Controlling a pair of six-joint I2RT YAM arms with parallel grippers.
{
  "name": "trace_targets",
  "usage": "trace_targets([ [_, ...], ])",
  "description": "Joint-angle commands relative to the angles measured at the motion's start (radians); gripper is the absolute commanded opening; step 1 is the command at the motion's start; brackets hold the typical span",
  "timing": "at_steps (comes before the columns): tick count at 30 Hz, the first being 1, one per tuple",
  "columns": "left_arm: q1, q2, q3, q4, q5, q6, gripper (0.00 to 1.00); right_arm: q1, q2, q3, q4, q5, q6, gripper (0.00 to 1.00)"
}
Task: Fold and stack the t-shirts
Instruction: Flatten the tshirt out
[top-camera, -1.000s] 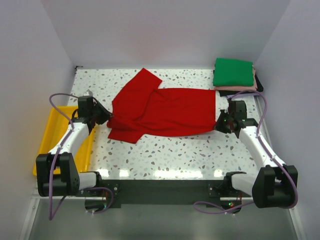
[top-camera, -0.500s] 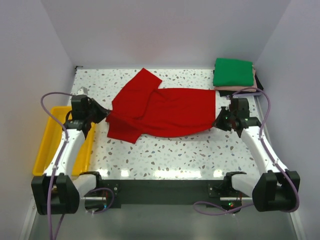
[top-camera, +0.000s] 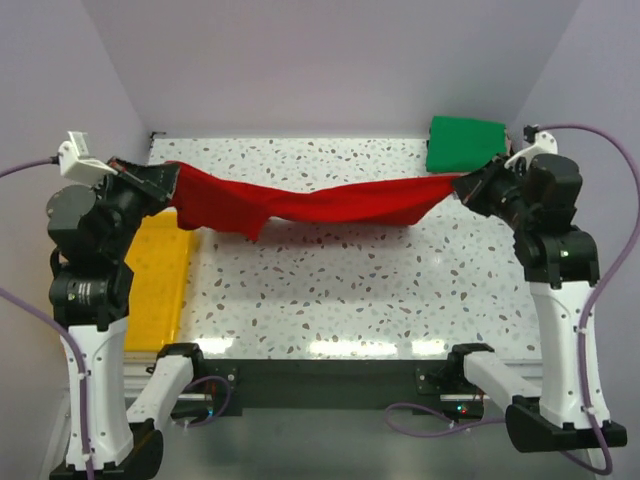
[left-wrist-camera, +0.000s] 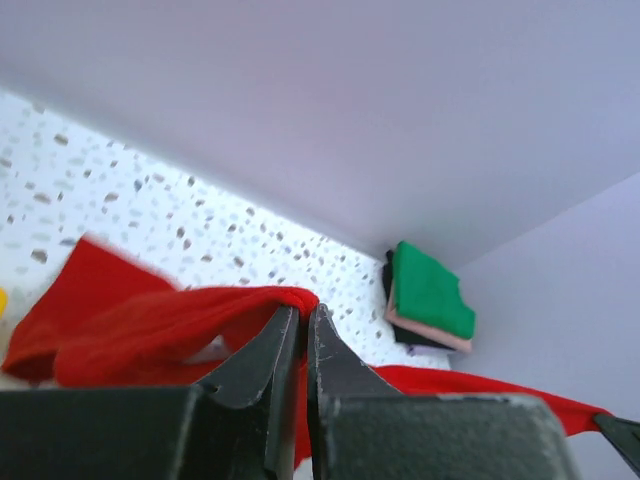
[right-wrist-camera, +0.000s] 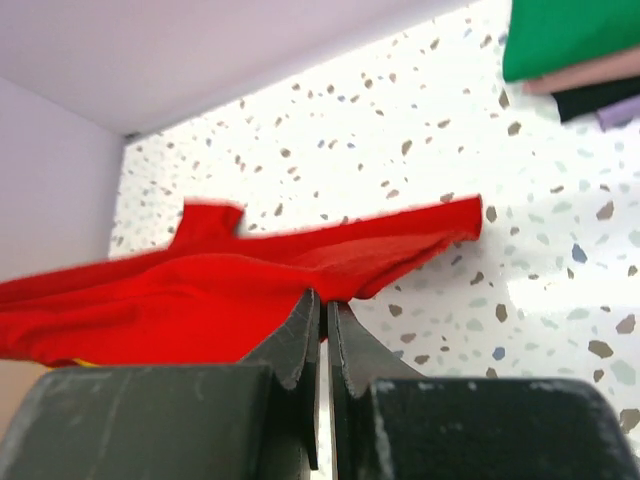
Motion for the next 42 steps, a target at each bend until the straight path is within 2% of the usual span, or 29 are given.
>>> trace_targets([
  [1,0.000,-0.003,0.164,-0.053,0.007,-0.033,0.00,0.001,-0.029,0.134,-0.131,0.032,-0.004,0.00],
  [5,0.000,0.043,0.282,-0.064,0.004,-0.033,0.00,0.001,-0.013,0.267,-0.182,0.057,-0.016,0.00],
  [9,0.000,0.113,0.345,-0.010,0.004,-0.029,0.00,0.001,0.049,0.314,-0.139,0.019,-0.001,0.00],
  [14,0.000,0.260,0.371,0.137,-0.001,-0.021,0.00,0.001,0.174,0.301,0.060,-0.035,0.040,0.00],
  [16,0.000,0.346,0.370,0.191,0.015,-0.021,0.00,0.001,0.272,0.309,0.117,-0.064,0.051,0.00],
  [21,0.007,0.584,0.463,0.381,0.071,-0.030,0.00,0.001,0.506,0.432,0.303,-0.118,0.073,0.00],
  [24,0.024,0.847,0.675,0.410,0.117,-0.042,0.00,0.001,0.685,0.609,0.356,-0.162,0.077,0.00],
  [25,0.030,0.901,0.821,0.410,0.148,-0.056,0.00,0.001,0.752,0.709,0.372,-0.167,0.079,0.00],
  [27,0.052,1.056,0.986,0.401,0.176,-0.079,0.00,-0.001,0.816,0.804,0.375,-0.170,0.085,0.00],
  [28,0.061,1.098,1.129,0.407,0.209,-0.108,0.00,0.001,0.857,0.879,0.375,-0.163,0.085,0.00],
  [30,0.090,1.152,1.203,0.468,0.237,-0.142,0.00,-0.001,0.877,0.920,0.380,-0.138,0.085,0.00],
  [33,0.124,1.094,1.094,0.598,0.265,-0.173,0.00,-0.001,0.883,0.904,0.398,-0.124,0.085,0.00],
  [36,0.130,1.028,0.943,0.594,0.266,-0.116,0.00,-0.005,0.871,0.794,0.404,-0.136,0.083,0.00],
  [39,0.129,0.936,0.717,0.606,0.283,-0.093,0.00,-0.018,0.827,0.578,0.461,-0.156,0.097,0.00],
  [40,0.130,0.907,0.568,0.619,0.292,-0.092,0.00,-0.021,0.813,0.467,0.481,-0.159,0.100,0.00],
  [41,0.130,0.873,0.483,0.657,0.294,-0.090,0.00,-0.027,0.799,0.405,0.493,-0.162,0.109,0.00],
  [42,0.129,0.810,0.319,0.675,0.291,-0.092,0.00,-0.033,0.775,0.347,0.505,-0.170,0.113,0.00],
])
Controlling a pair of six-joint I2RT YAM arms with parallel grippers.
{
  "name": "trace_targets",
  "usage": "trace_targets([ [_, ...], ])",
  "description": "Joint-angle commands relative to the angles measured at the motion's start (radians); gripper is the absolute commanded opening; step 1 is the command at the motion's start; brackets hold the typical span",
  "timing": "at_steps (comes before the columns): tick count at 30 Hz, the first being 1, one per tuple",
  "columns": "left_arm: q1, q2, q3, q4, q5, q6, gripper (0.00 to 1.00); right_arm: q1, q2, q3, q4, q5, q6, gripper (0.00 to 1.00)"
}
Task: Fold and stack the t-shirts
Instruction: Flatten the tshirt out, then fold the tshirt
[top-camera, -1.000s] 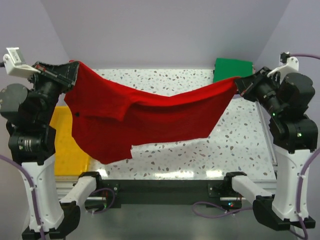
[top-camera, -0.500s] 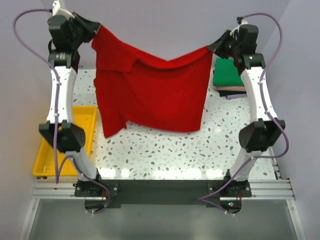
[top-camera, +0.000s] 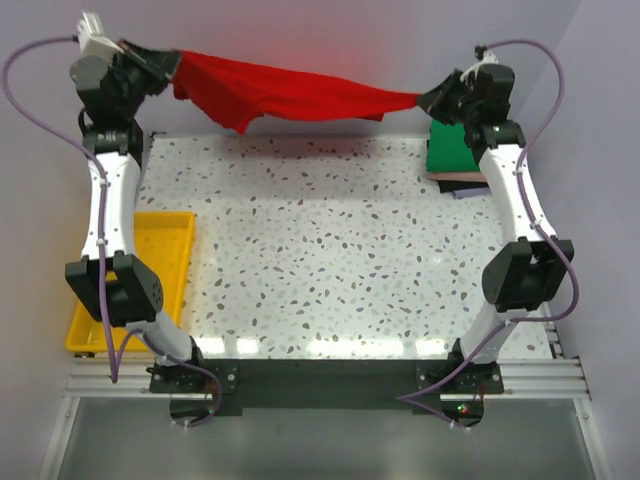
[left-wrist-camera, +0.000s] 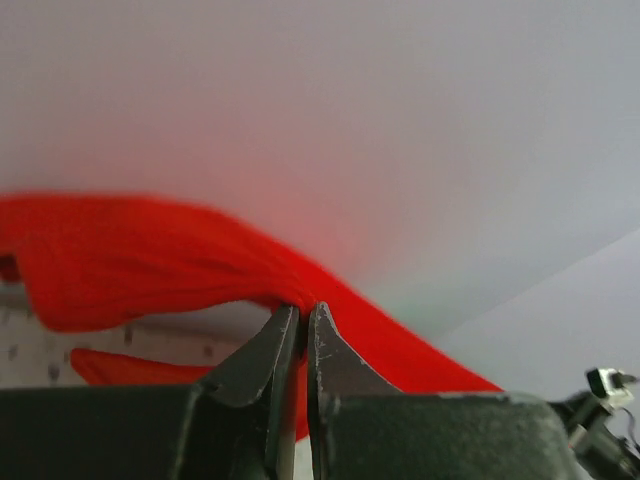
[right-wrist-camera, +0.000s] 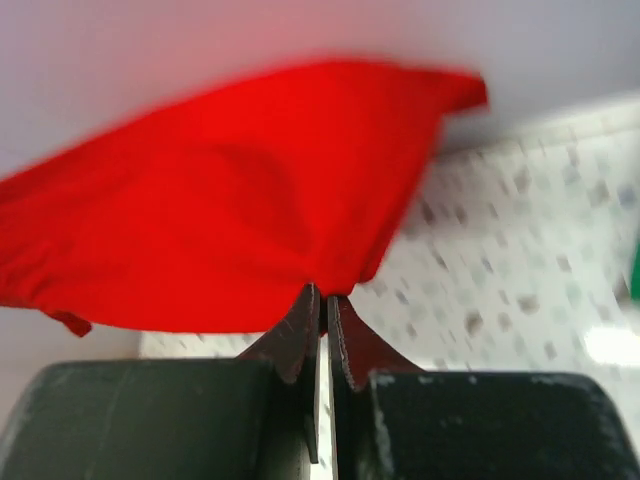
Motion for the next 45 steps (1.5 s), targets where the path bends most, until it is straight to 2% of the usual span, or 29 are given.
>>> trace_targets([
  [1,-0.007,-0.136,-0.355,0.120,0.039,0.023,0.00,-0.026,-0.041,-0.268,0.066,-0.043,0.028,0.00],
  [3,-0.007,-0.210,-0.498,0.125,0.037,0.021,0.00,-0.039,-0.054,-0.363,0.069,-0.053,0.041,0.00],
  [4,-0.009,-0.233,-0.639,0.129,0.043,0.011,0.00,-0.039,-0.063,-0.454,0.079,-0.076,0.048,0.00],
  [6,-0.012,-0.297,-0.830,0.125,0.045,0.004,0.00,-0.083,-0.069,-0.539,0.086,-0.093,0.050,0.00],
  [9,-0.021,-0.371,-1.022,0.093,0.033,0.012,0.00,-0.103,-0.078,-0.679,0.080,-0.089,0.033,0.00],
  [12,-0.026,-0.428,-1.116,0.008,-0.029,0.044,0.00,-0.120,-0.089,-0.797,0.069,-0.080,0.019,0.00],
  [19,-0.047,-0.534,-1.204,-0.274,-0.136,0.096,0.00,-0.126,-0.159,-1.038,0.076,-0.037,-0.001,0.00],
  [27,-0.046,-0.641,-1.257,-0.429,-0.176,0.100,0.00,-0.143,-0.314,-1.168,0.014,0.029,-0.038,0.00],
  [33,-0.049,-0.682,-1.325,-0.437,-0.205,0.109,0.00,-0.207,-0.409,-1.199,-0.035,0.080,-0.045,0.00],
  [45,-0.070,-0.601,-1.317,-0.389,-0.197,0.121,0.00,-0.209,-0.347,-1.176,0.011,0.013,-0.027,0.00],
])
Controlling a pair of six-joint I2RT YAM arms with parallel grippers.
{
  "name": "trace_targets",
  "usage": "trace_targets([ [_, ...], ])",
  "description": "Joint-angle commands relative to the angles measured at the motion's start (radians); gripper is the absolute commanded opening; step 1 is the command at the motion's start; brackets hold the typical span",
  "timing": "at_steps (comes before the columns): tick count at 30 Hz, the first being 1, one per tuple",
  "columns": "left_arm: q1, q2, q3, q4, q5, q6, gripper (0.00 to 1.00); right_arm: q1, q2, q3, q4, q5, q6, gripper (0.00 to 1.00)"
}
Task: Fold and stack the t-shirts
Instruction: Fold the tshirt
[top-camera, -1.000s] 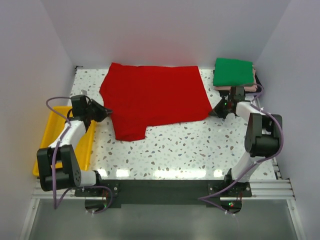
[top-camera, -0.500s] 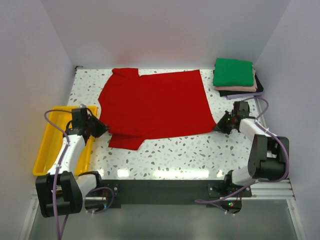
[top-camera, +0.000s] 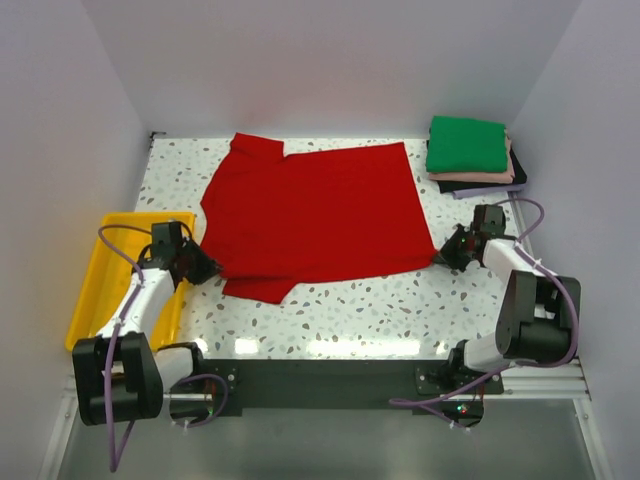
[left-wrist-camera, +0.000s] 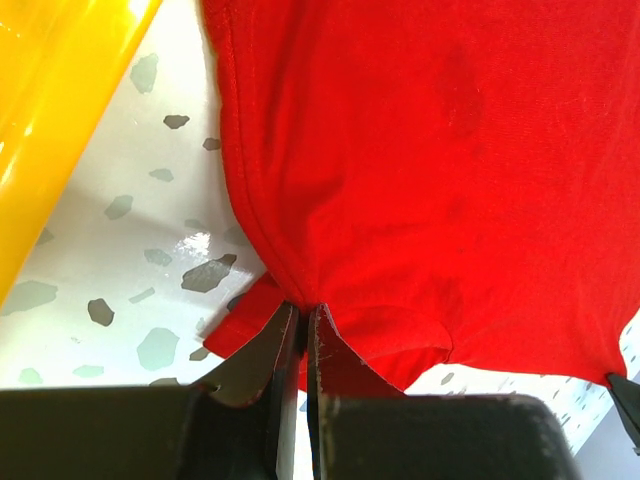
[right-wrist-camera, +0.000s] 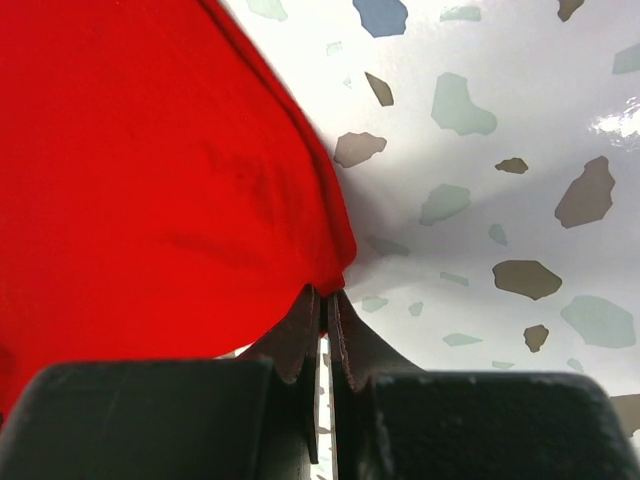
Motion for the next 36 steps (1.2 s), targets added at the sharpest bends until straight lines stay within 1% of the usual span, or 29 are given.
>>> trace_targets([
  [1,-0.005,0.006,0.015,0.038,-0.007,0.024,0.00,-0.005,0.002,0.023,0.029,-0.026,0.001,0.00],
  [7,-0.006,0.108,0.143,0.046,0.013,0.028,0.00,-0.003,0.058,0.132,0.033,-0.063,0.024,0.00],
  [12,-0.005,0.193,0.229,0.057,0.012,0.025,0.00,-0.005,0.143,0.236,0.034,-0.075,0.049,0.00],
  [19,-0.005,0.378,0.375,0.083,0.042,0.007,0.00,-0.003,0.272,0.351,0.052,-0.107,0.075,0.00],
  [24,-0.005,0.473,0.455,0.098,0.070,-0.024,0.00,-0.005,0.346,0.430,0.056,-0.124,0.081,0.00],
  [28,-0.001,0.494,0.479,0.095,0.065,-0.041,0.00,-0.005,0.387,0.473,0.057,-0.137,0.080,0.00],
  [36,0.018,0.471,0.473,0.078,0.038,-0.059,0.00,-0.001,0.456,0.566,0.060,-0.173,0.078,0.00],
])
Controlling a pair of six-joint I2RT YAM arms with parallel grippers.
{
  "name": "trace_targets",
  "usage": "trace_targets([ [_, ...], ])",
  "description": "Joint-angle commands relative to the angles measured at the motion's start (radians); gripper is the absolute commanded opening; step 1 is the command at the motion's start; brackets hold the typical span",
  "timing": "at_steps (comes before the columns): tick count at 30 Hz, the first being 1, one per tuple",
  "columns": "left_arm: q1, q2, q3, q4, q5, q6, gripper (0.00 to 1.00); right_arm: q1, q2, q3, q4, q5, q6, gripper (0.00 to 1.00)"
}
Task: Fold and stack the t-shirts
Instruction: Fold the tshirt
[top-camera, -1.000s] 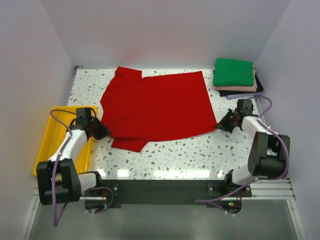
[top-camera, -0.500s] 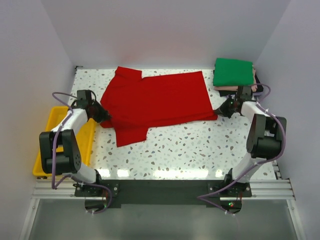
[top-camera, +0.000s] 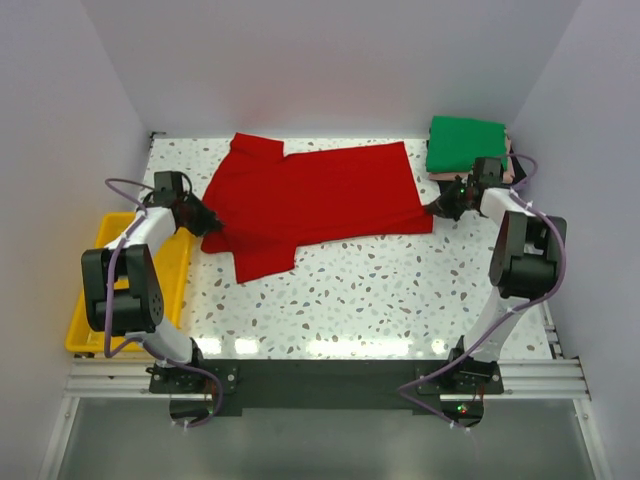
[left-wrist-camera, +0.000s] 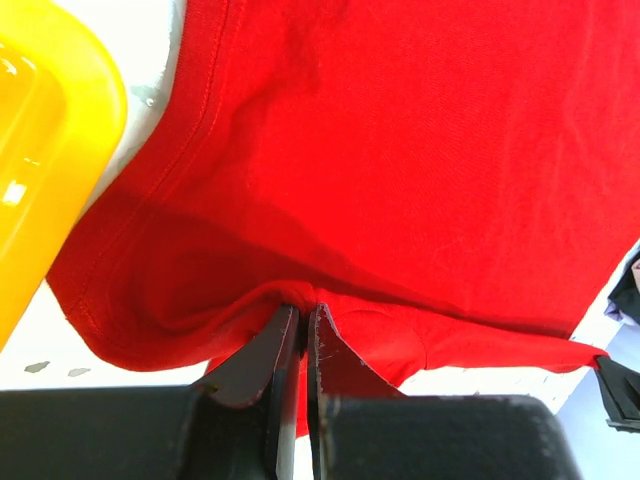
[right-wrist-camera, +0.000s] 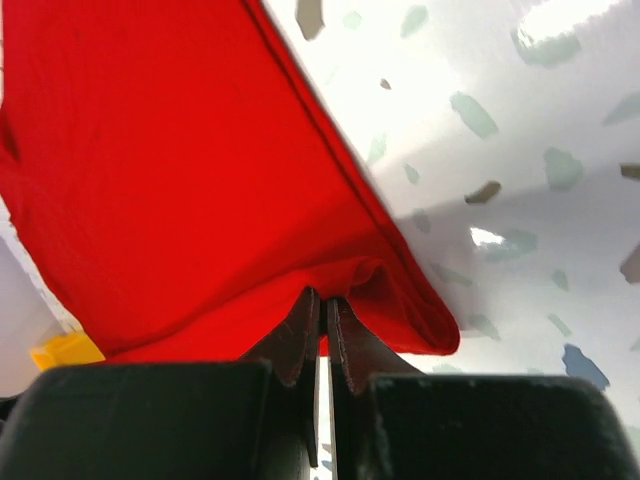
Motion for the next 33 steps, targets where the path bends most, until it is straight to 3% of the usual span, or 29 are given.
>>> trace_targets([
  [1,0.018,-0.027,0.029,0.020,-0.009,-0.024,0.00,0.001,0.027,0.071,0.030,-0.040,0.007,0.00],
  [19,0.035,0.016,0.047,0.028,-0.036,-0.052,0.00,0.072,0.214,0.322,-0.032,-0.028,-0.021,0.00],
  [29,0.044,0.088,0.082,0.051,-0.047,-0.054,0.00,0.076,0.275,0.356,-0.029,-0.052,-0.051,0.00],
  [32,0.044,0.095,0.081,0.076,-0.040,-0.049,0.00,0.081,0.291,0.385,-0.058,-0.054,-0.073,0.06],
  [33,0.046,0.098,0.079,0.085,-0.032,-0.044,0.02,0.079,0.284,0.382,-0.059,-0.051,-0.073,0.15],
])
